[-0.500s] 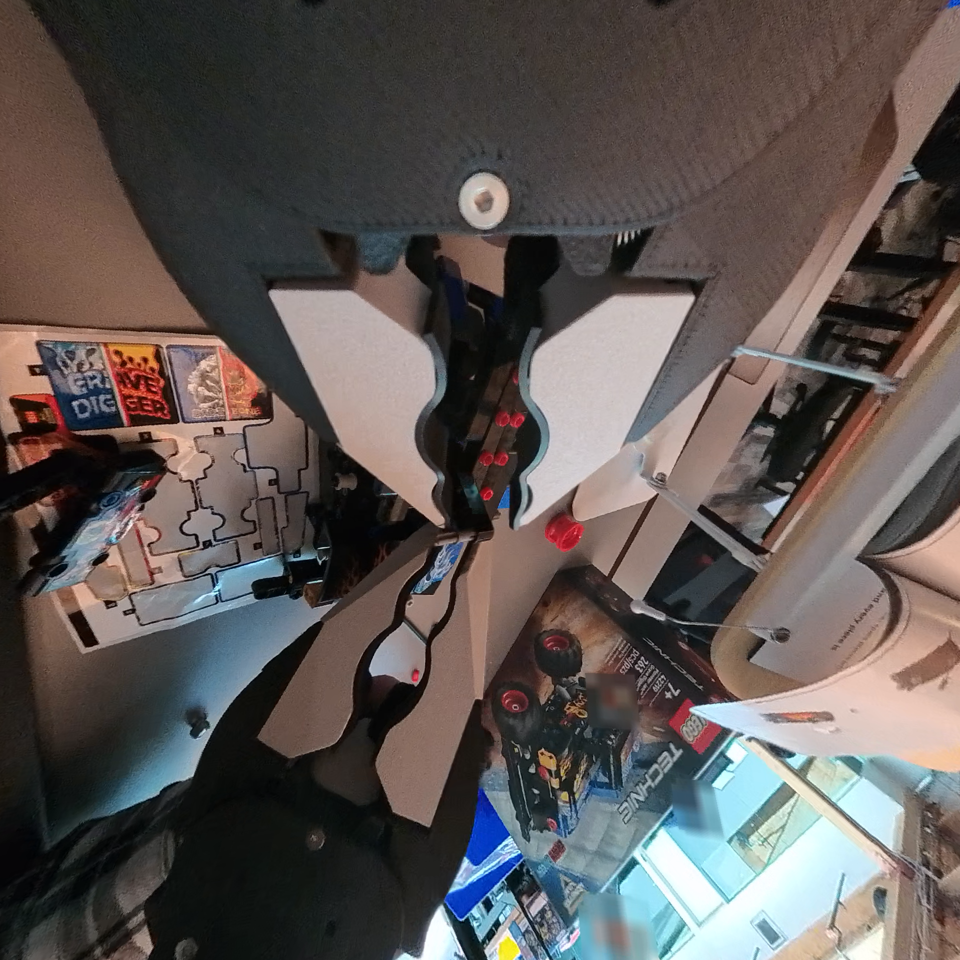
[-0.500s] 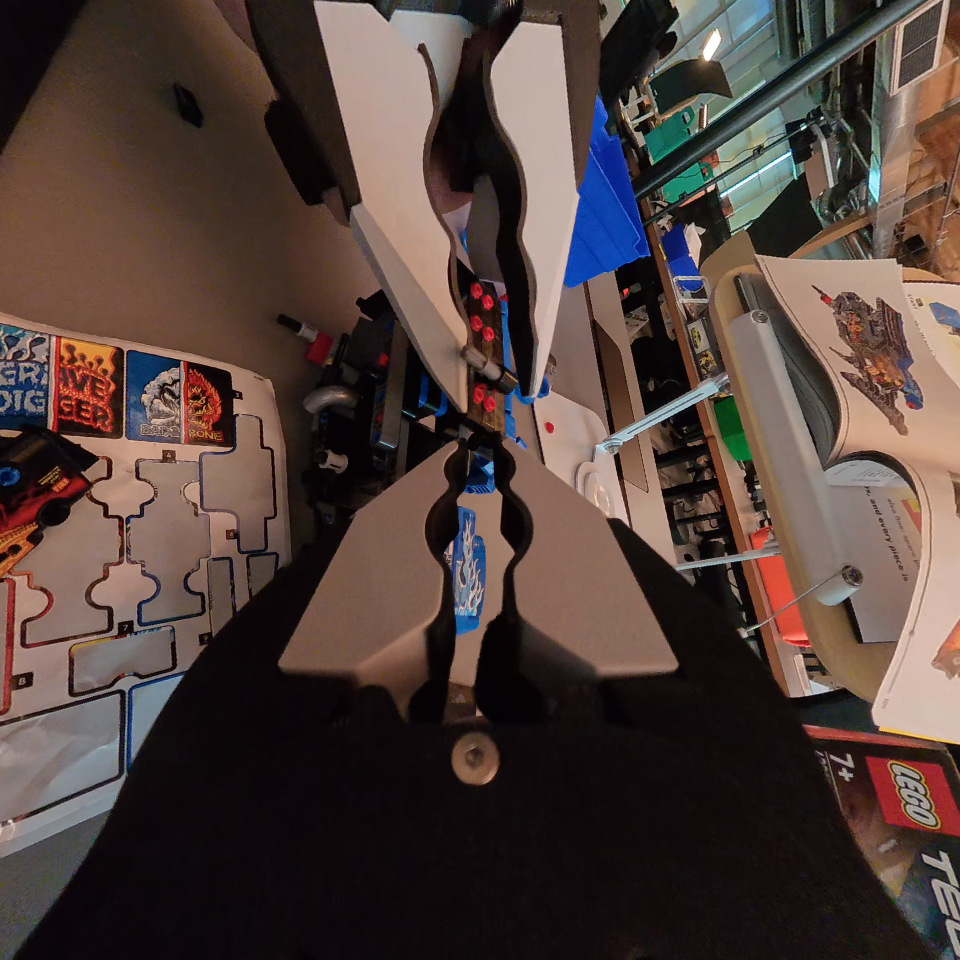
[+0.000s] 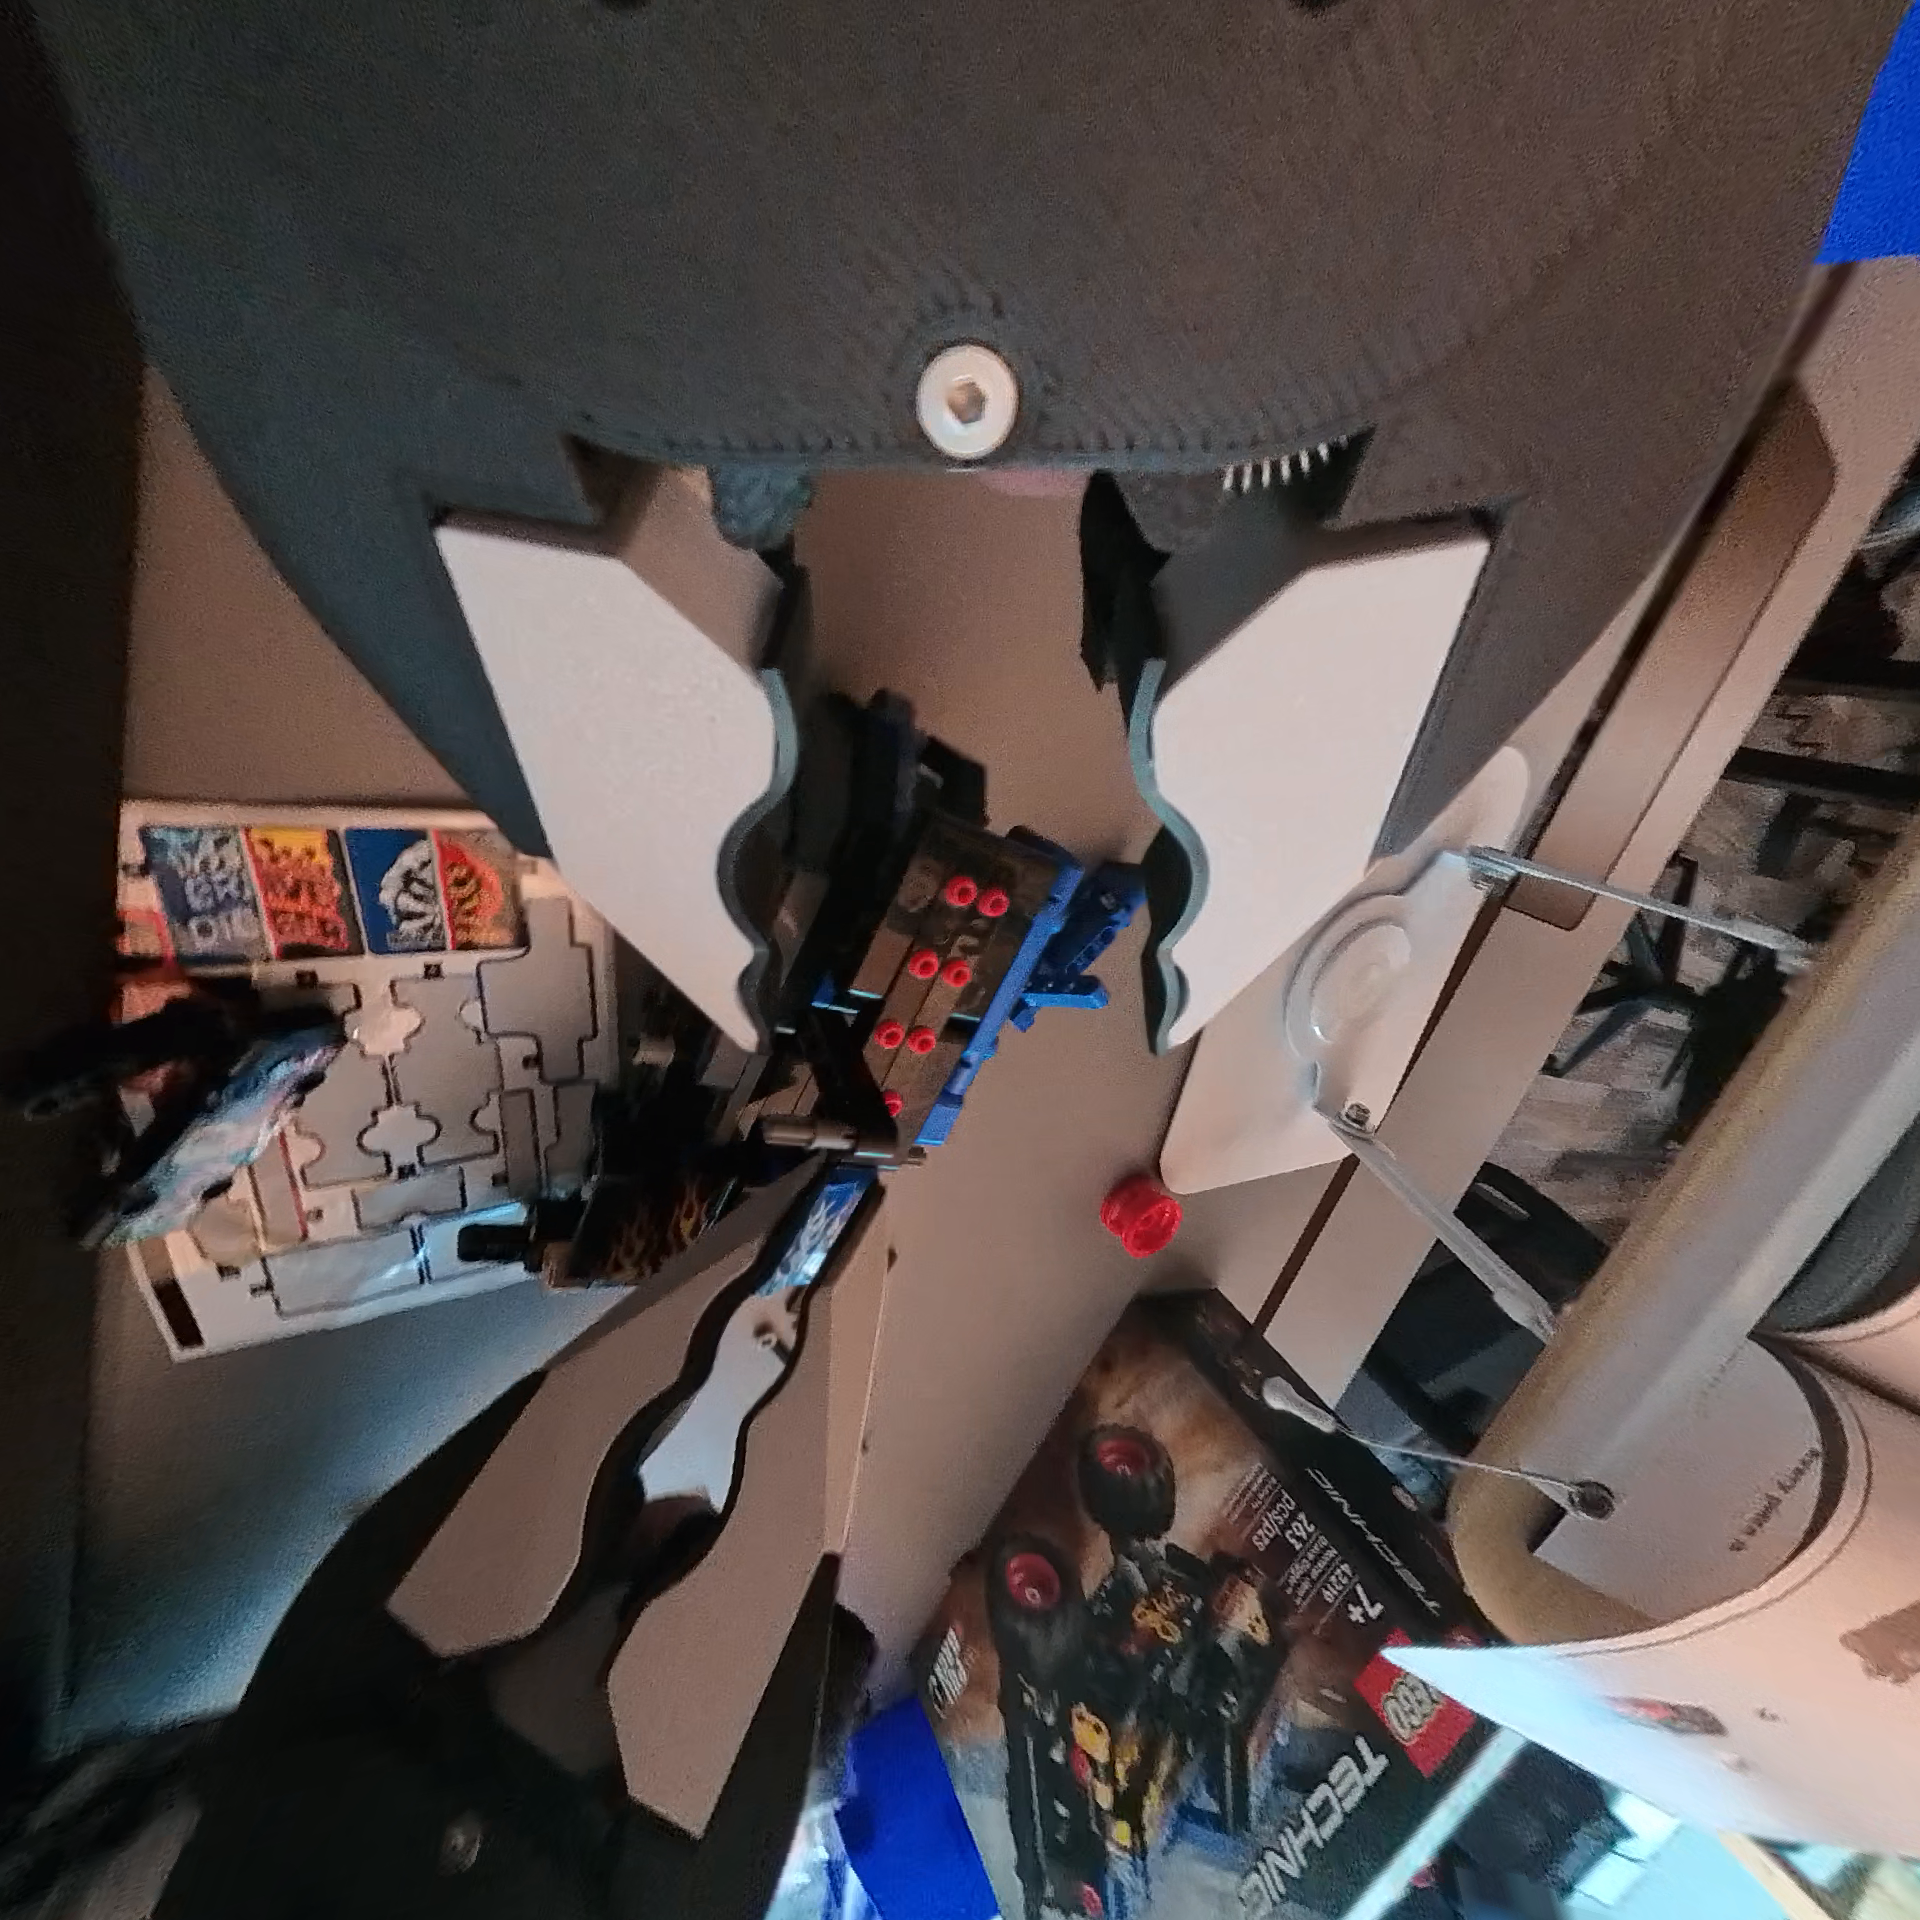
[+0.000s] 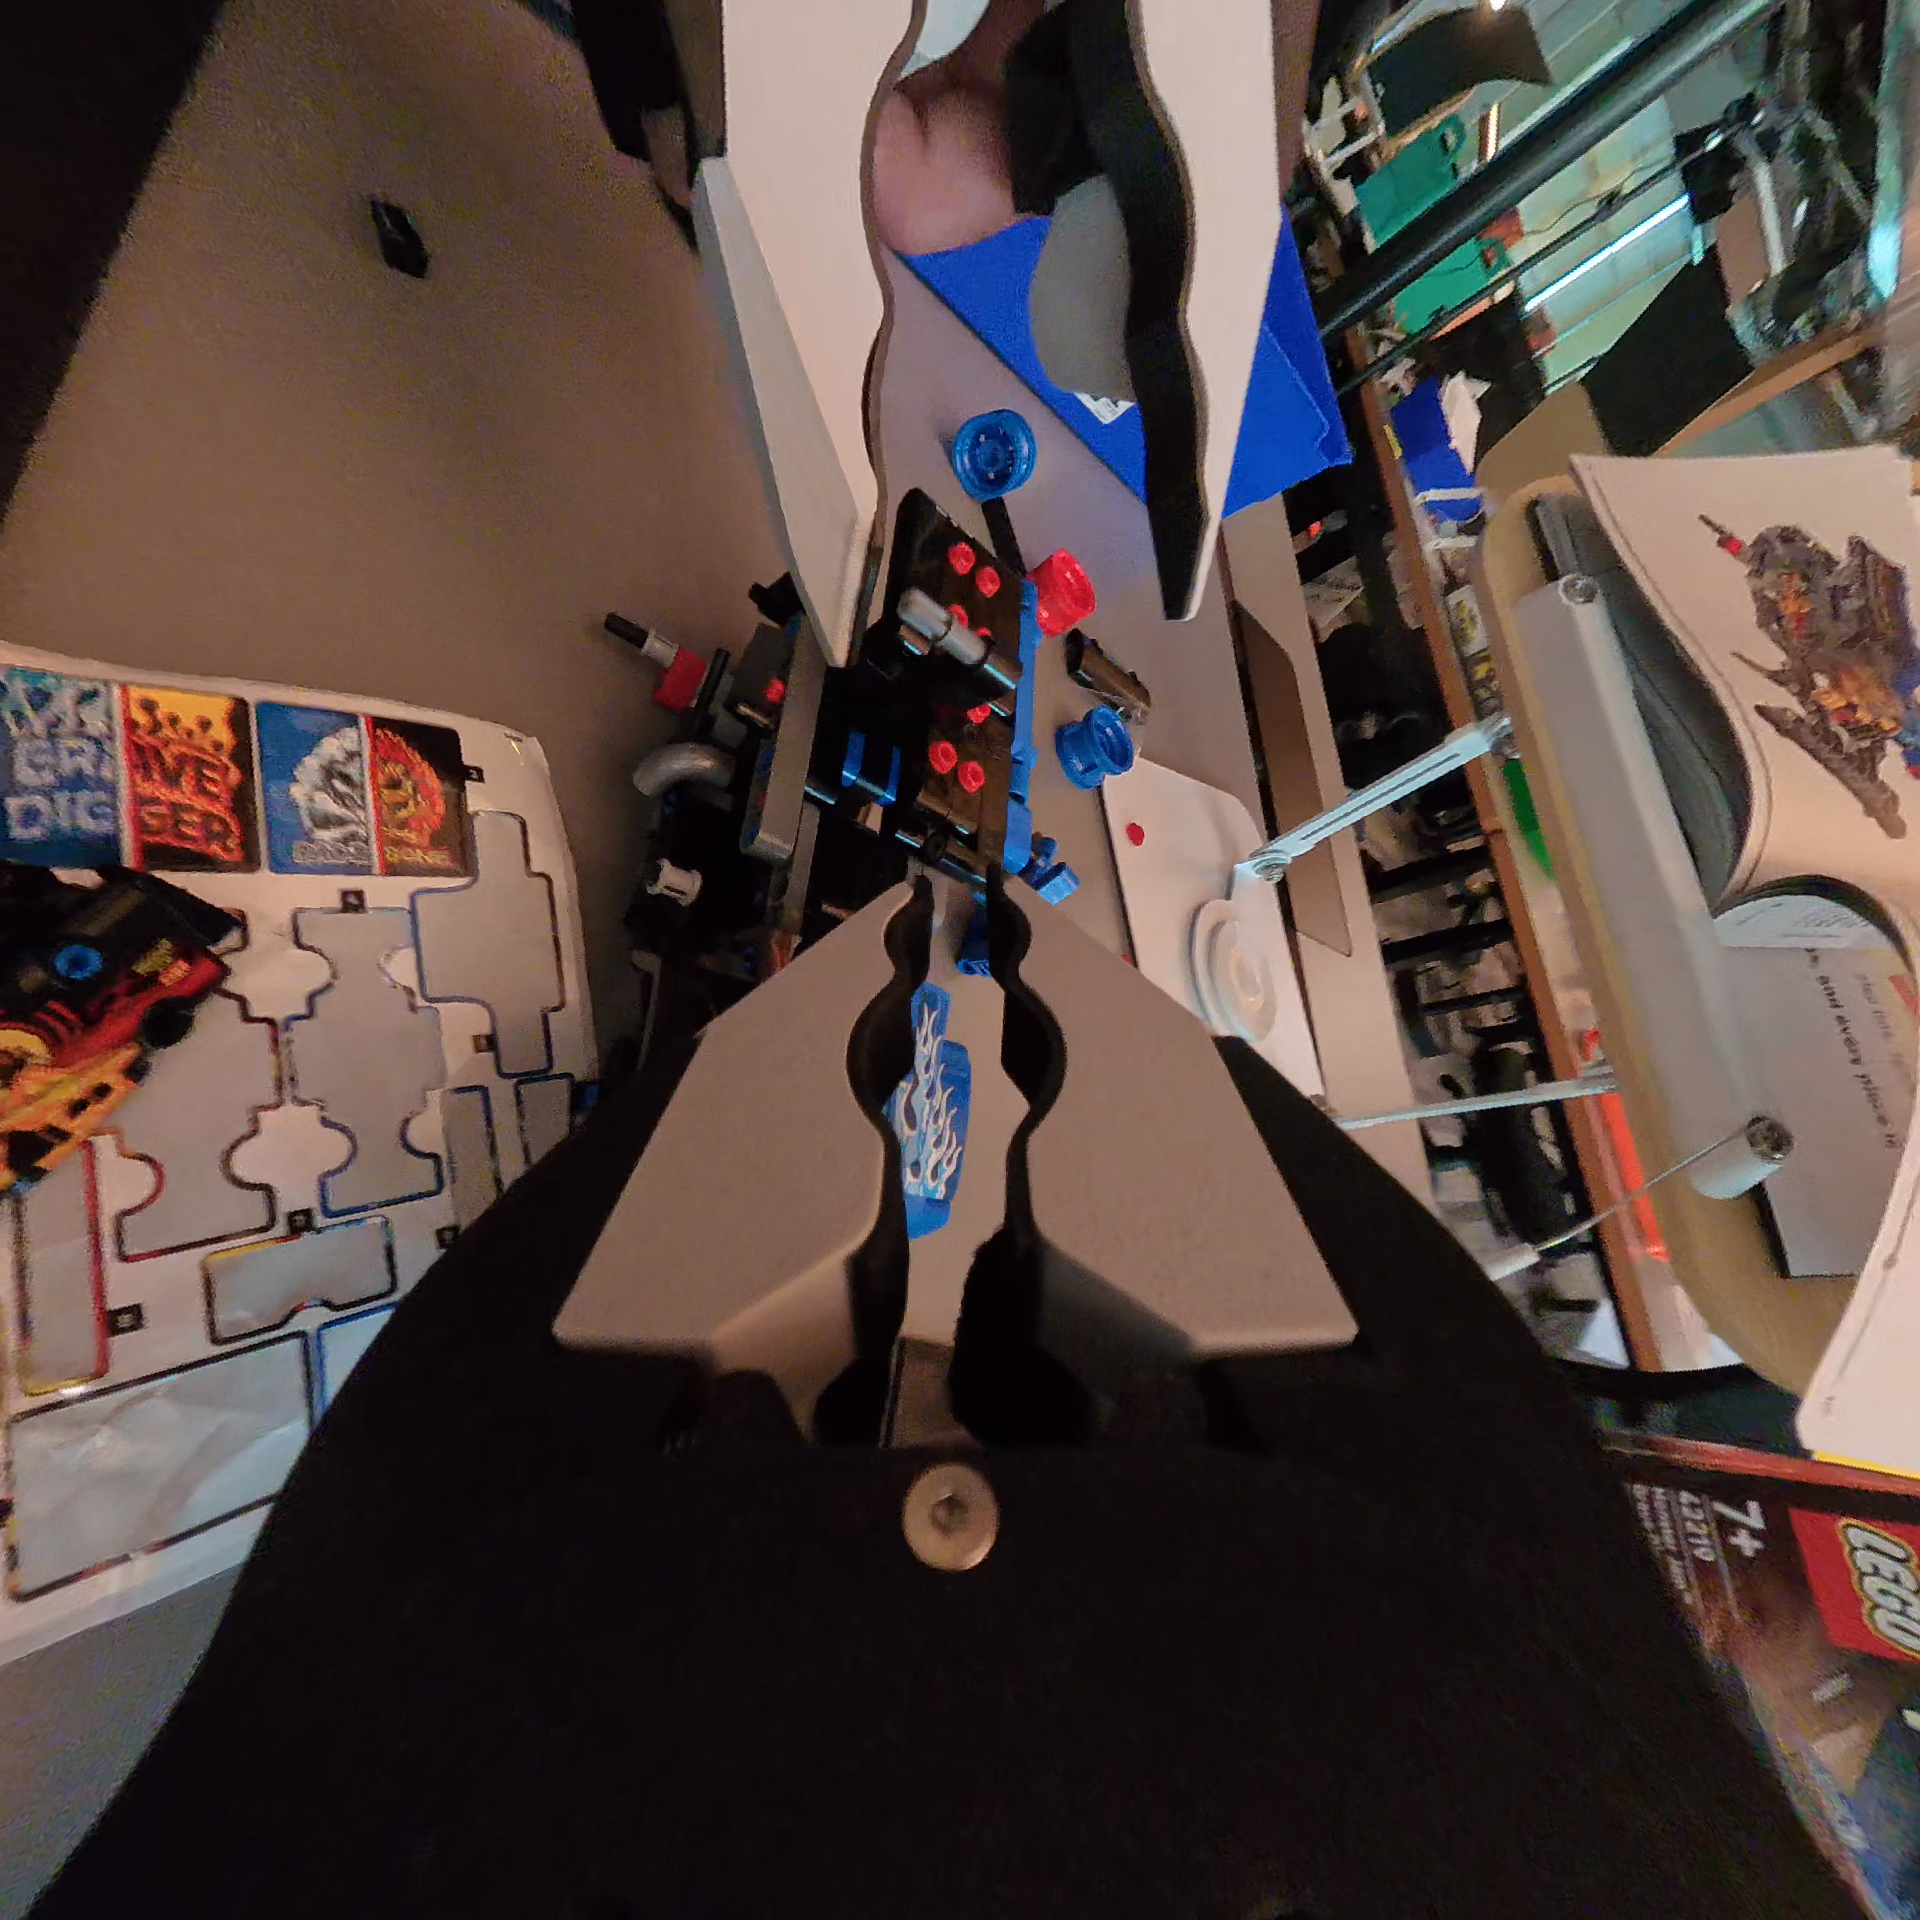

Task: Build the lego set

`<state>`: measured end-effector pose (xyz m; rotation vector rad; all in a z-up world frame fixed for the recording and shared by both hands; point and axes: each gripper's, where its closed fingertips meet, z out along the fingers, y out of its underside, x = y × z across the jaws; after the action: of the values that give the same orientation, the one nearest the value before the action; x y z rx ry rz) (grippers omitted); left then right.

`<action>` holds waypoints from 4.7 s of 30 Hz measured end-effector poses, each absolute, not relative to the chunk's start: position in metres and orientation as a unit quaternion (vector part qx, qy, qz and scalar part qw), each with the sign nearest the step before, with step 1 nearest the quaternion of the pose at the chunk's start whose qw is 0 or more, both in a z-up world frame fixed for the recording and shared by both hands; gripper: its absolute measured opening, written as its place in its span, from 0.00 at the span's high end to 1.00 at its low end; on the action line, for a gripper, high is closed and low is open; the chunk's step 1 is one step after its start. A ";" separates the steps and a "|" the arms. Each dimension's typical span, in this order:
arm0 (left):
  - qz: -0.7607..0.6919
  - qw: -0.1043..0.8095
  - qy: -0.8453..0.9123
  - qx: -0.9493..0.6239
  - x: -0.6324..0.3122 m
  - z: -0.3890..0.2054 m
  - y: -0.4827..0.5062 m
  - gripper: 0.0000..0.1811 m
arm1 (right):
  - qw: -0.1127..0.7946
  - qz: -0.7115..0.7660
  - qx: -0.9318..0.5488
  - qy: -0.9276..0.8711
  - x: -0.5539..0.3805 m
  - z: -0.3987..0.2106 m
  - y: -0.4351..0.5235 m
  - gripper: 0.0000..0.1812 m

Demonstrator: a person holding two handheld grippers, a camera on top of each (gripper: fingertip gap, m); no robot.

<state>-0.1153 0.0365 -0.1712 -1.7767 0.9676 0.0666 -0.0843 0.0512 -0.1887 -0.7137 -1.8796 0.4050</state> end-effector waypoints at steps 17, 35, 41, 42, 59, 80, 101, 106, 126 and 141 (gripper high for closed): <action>0.010 0.457 0.436 -0.775 -0.098 -0.202 0.048 0.69 | 0.285 0.462 -0.656 -0.525 -0.073 -0.187 0.052 0.94; 0.175 0.564 0.364 -0.721 -0.088 -0.193 0.036 0.70 | 0.167 0.696 -0.654 -0.244 -0.093 -0.178 0.049 0.96; 0.170 0.543 0.365 -0.737 -0.089 -0.195 0.044 0.69 | 0.124 0.727 -0.637 -0.225 -0.099 -0.177 0.042 0.96; 0.173 0.543 0.365 -0.736 -0.089 -0.195 0.045 0.69 | 0.127 0.728 -0.637 -0.220 -0.099 -0.177 0.043 0.97; 0.192 0.574 0.375 -0.702 -0.084 -0.191 0.041 0.69 | 0.126 0.724 -0.619 -0.279 -0.089 -0.175 0.034 0.97; 0.170 0.598 0.349 -0.702 -0.091 -0.184 0.044 0.76 | 0.145 0.685 -0.627 -0.341 -0.078 -0.178 0.047 0.97; 0.168 0.603 0.348 -0.698 -0.088 -0.182 0.044 0.76 | 0.115 0.714 -0.619 -0.308 -0.096 -0.177 0.040 0.97; 0.169 0.604 0.347 -0.697 -0.088 -0.183 0.045 0.76 | 0.075 0.744 -0.607 -0.270 -0.094 -0.174 0.041 0.98; 0.180 0.605 0.349 -0.693 -0.089 -0.184 0.047 0.76 | 0.202 0.657 -0.628 -0.366 -0.090 -0.176 0.043 0.99; 0.175 0.606 0.356 -0.689 -0.086 -0.183 0.048 0.76 | 0.388 0.433 -0.604 -0.546 -0.084 -0.176 0.047 0.98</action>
<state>-0.0855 0.0480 -0.1835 -1.5941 0.8238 0.4041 -0.0837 0.0474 -0.1764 -1.5359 -1.3887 1.1017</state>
